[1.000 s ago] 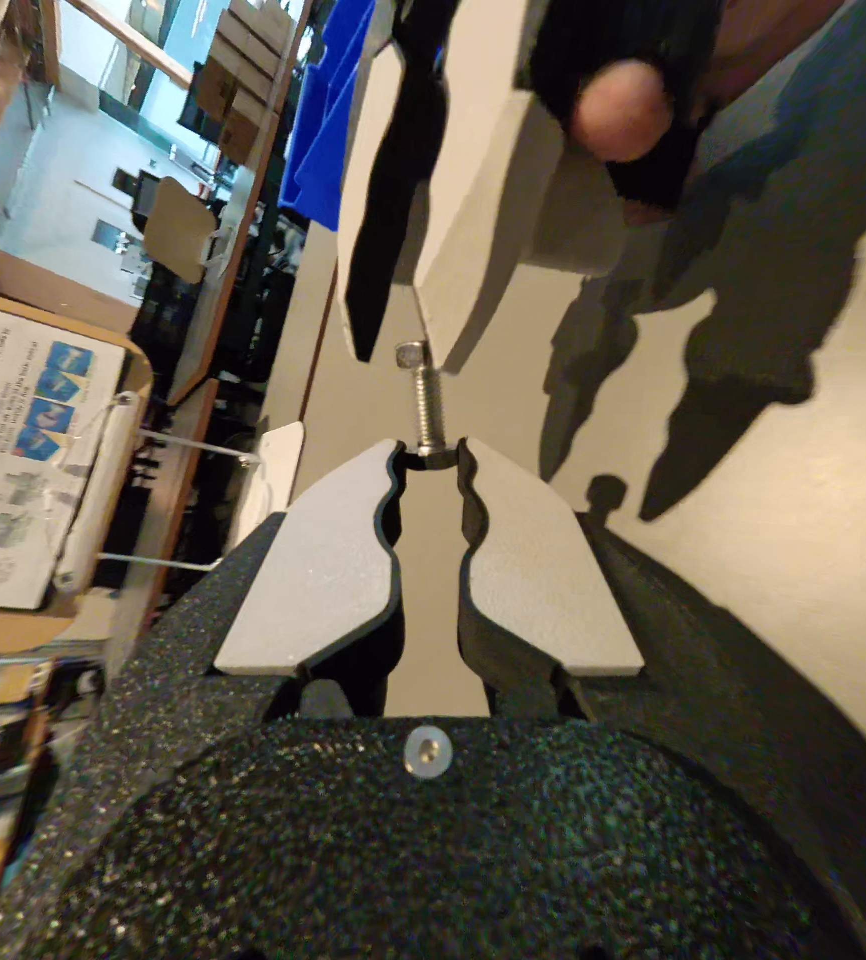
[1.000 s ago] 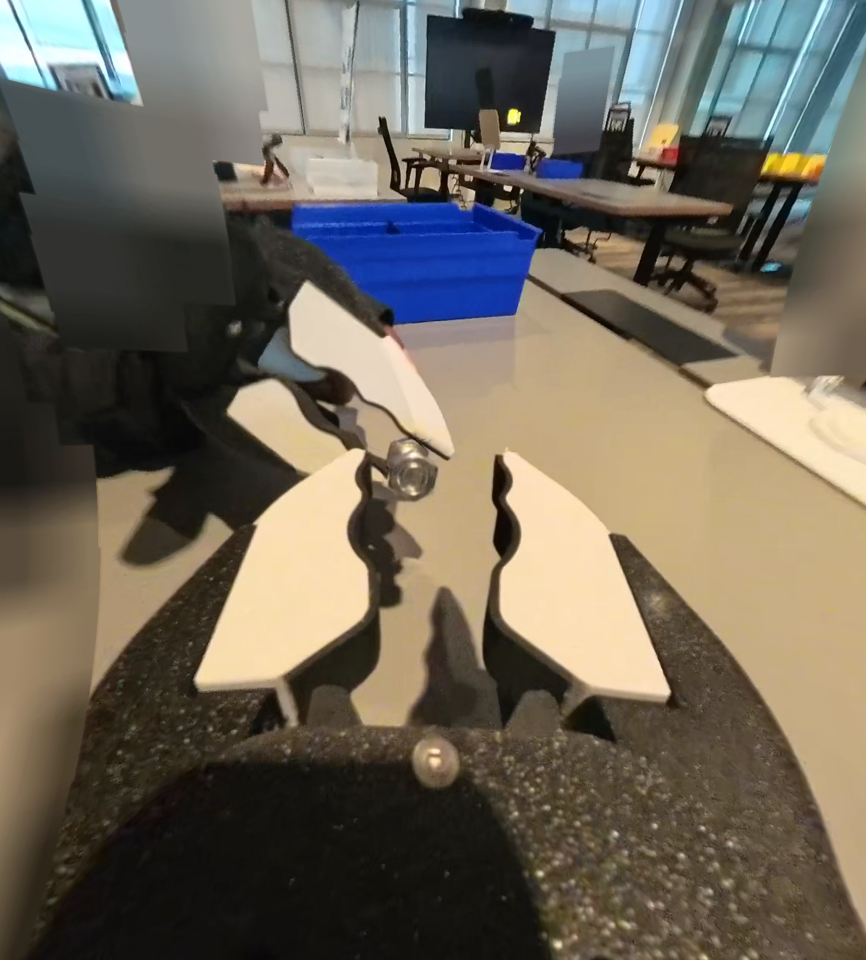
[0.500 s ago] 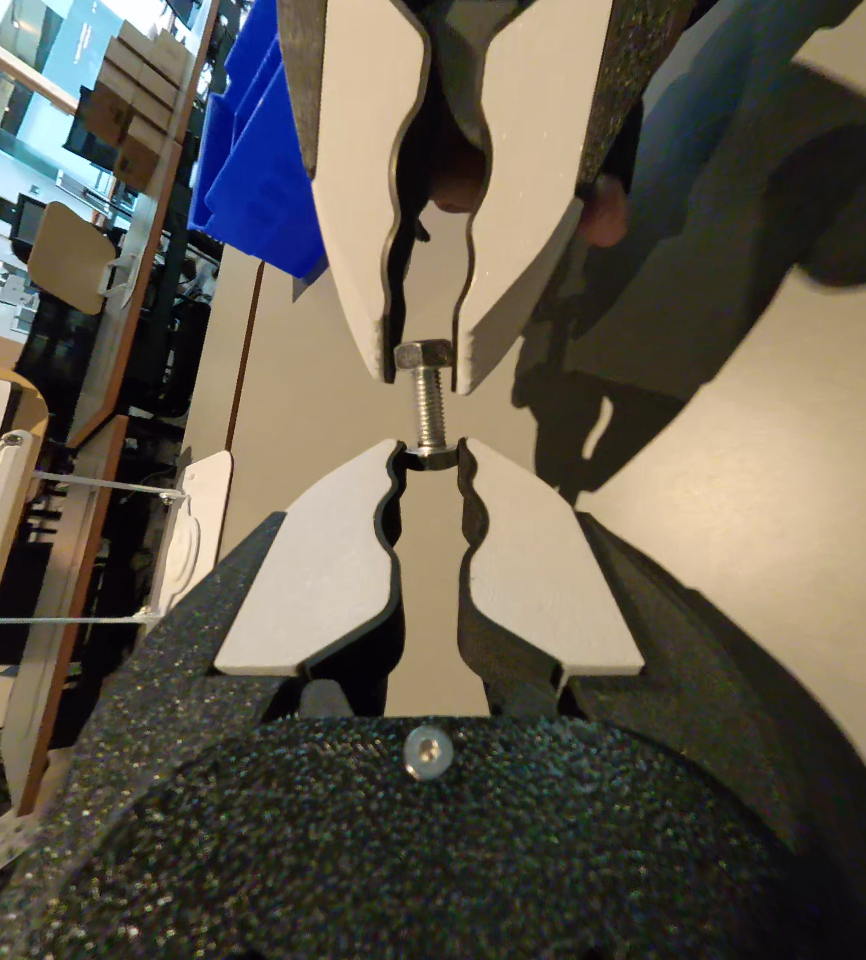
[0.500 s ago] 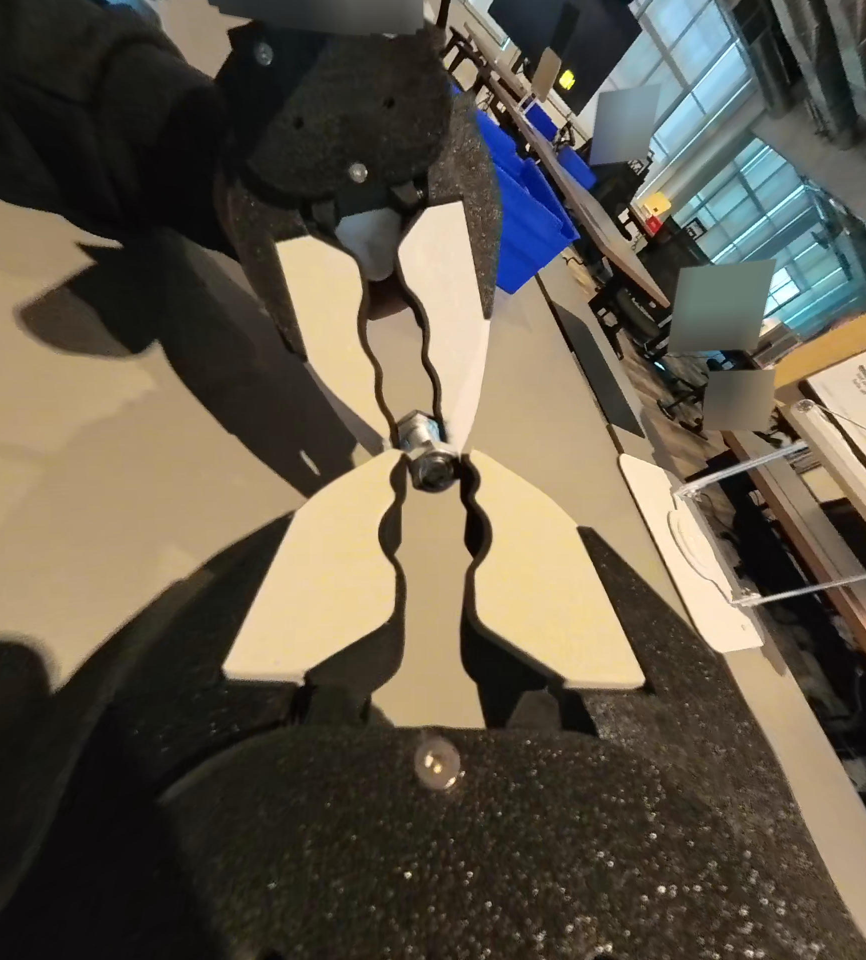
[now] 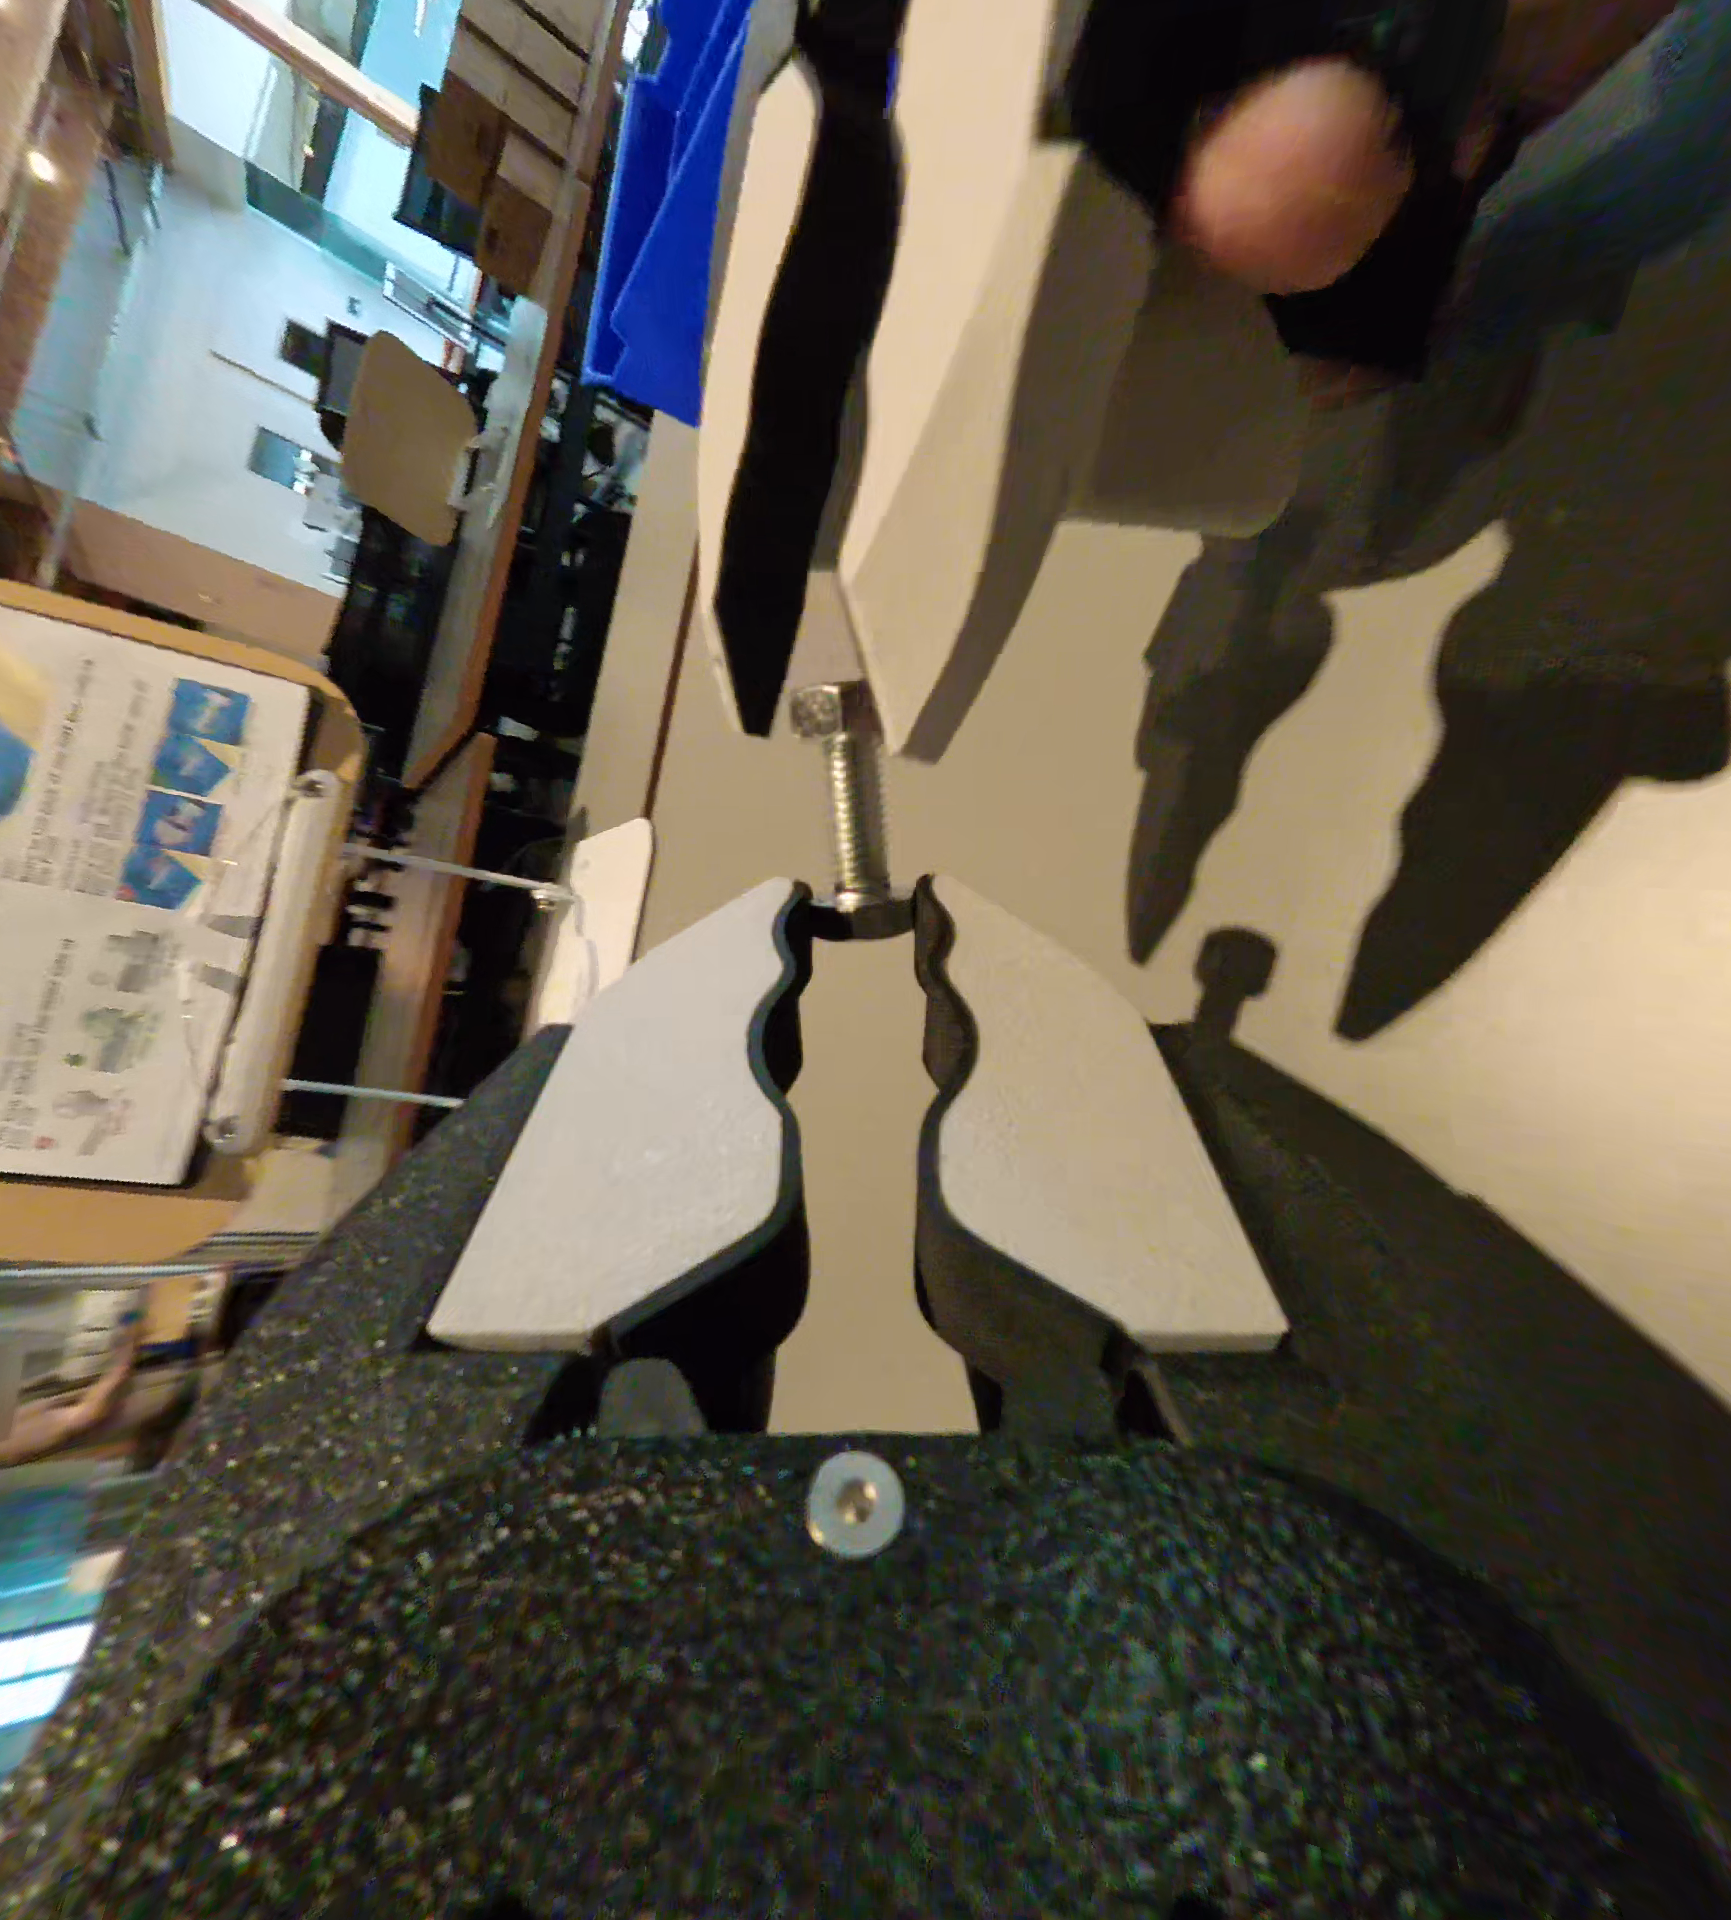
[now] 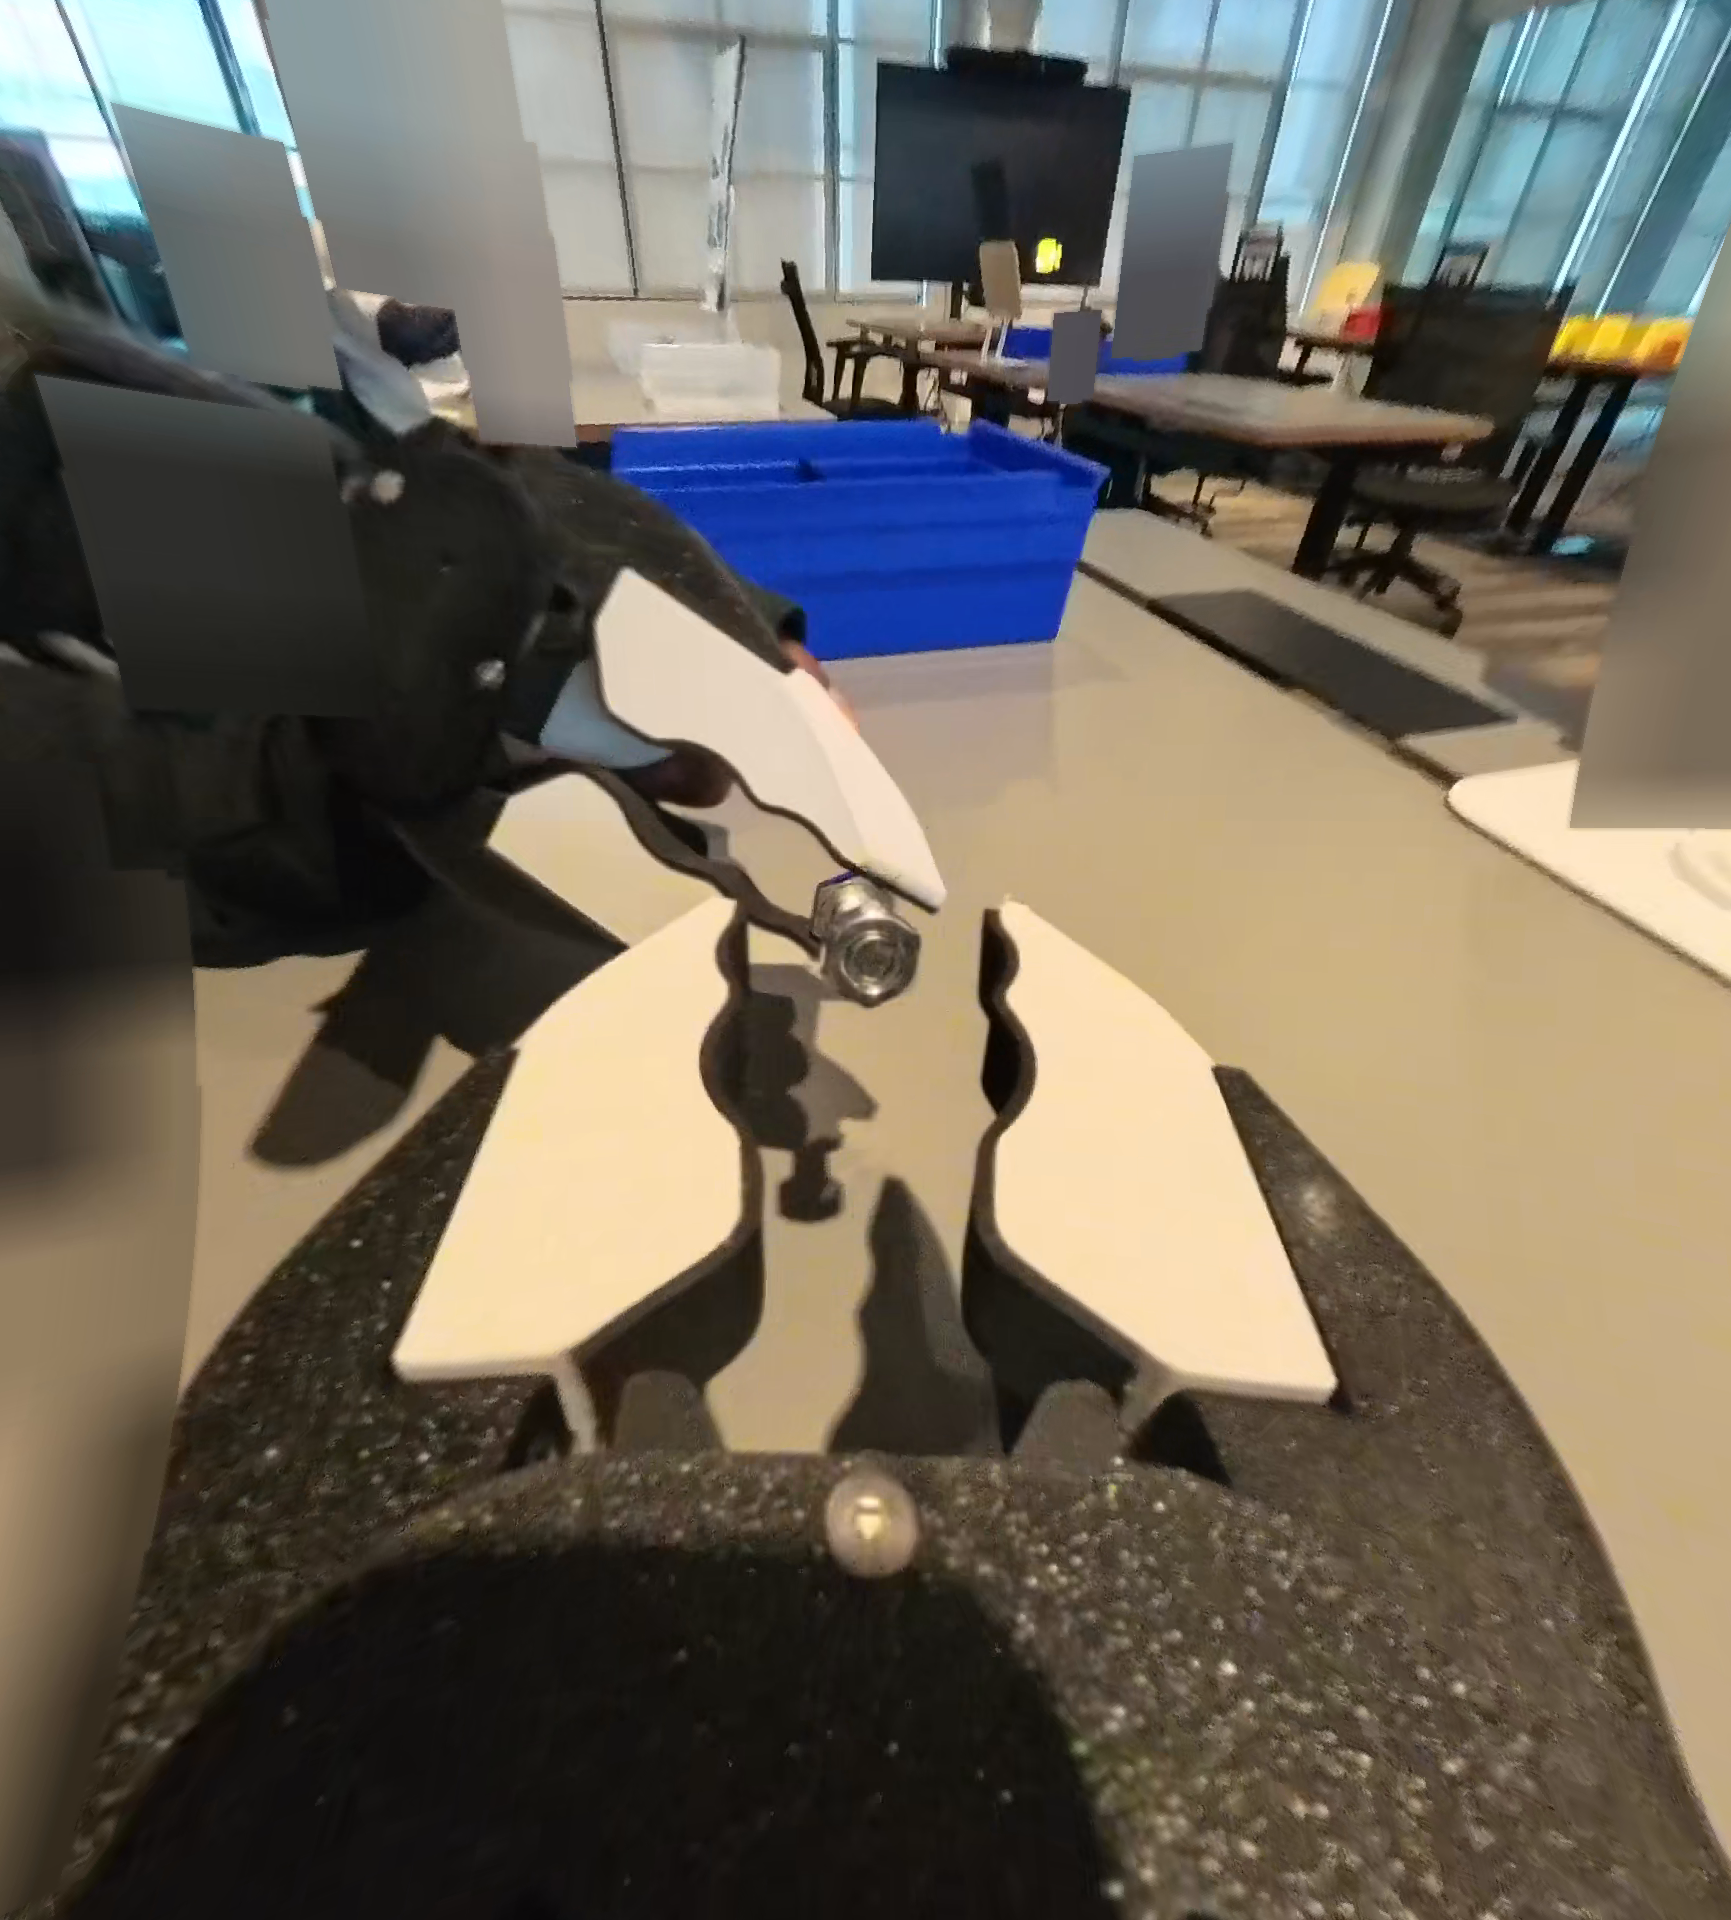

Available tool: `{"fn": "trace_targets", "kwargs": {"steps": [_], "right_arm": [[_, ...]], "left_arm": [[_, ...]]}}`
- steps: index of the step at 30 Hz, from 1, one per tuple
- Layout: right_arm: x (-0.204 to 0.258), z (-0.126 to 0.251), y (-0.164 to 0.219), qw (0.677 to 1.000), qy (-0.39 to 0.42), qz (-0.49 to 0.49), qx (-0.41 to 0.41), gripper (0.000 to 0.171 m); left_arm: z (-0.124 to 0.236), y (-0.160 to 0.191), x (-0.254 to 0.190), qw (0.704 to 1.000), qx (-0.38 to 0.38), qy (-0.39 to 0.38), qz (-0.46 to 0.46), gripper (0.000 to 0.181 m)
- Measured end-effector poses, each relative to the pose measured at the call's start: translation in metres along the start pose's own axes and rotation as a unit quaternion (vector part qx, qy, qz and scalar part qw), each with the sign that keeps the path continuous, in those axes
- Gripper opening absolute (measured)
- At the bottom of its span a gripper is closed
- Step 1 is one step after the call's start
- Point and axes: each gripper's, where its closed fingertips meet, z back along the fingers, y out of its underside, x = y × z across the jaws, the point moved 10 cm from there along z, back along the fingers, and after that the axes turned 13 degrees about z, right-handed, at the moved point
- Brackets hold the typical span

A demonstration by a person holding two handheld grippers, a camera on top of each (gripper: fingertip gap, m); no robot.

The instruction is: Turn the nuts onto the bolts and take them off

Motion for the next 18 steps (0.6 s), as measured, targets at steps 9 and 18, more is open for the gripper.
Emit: {"fn": "trace_targets", "kwargs": {"steps": [9,18], "right_arm": [[0.015,0.002,0.0,0.972,0.023,0.222,0.078,0.039],[0.024,-0.002,0.001,0.96,0.002,0.265,0.094,0.019]], "left_arm": [[0.001,0.01,0.008,0.99,-0.023,0.103,0.088,0.018],[-0.001,0.009,-0.002,0.991,-0.004,0.132,0.037,0.019]]}}
